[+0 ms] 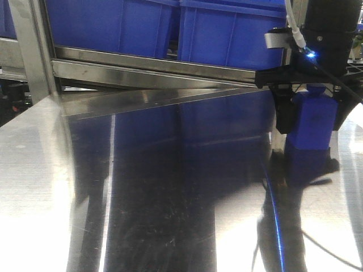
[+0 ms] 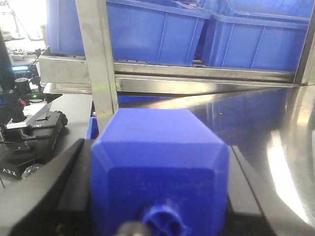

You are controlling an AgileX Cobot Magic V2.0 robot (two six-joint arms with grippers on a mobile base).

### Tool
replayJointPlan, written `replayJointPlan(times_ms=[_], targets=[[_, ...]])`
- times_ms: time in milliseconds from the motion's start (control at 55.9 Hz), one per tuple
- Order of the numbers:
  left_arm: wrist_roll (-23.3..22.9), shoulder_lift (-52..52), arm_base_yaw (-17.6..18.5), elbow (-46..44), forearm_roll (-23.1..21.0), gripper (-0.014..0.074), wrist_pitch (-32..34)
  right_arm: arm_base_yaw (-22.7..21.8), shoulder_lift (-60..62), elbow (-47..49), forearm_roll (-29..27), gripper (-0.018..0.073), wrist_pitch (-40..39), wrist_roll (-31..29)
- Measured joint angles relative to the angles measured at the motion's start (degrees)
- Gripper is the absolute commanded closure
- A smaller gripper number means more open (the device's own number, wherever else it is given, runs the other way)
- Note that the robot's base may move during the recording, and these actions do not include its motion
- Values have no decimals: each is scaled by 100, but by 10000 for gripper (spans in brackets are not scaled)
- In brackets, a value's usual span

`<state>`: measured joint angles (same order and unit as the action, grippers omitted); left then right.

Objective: Pick and sort blue part to right shelf
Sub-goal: 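Lift the tall blue part with the right gripper away from the table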

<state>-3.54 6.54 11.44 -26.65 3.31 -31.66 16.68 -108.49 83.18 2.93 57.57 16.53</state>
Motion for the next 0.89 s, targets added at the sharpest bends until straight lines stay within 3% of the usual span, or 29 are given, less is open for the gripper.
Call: replayJointPlan(times_ms=[125, 179, 537, 895], targets=[[0, 0, 0, 0, 0, 293, 0, 0, 0, 12, 0, 295, 23, -22], [0, 0, 0, 0, 13, 293, 0, 0, 0, 12, 0, 333, 59, -26], [0, -150, 0, 50, 106, 293, -301, 199, 903, -390, 171, 335, -97, -35], [0, -620, 0, 252, 106, 293, -387, 664, 3488, -2720, 400, 335, -1562, -35]])
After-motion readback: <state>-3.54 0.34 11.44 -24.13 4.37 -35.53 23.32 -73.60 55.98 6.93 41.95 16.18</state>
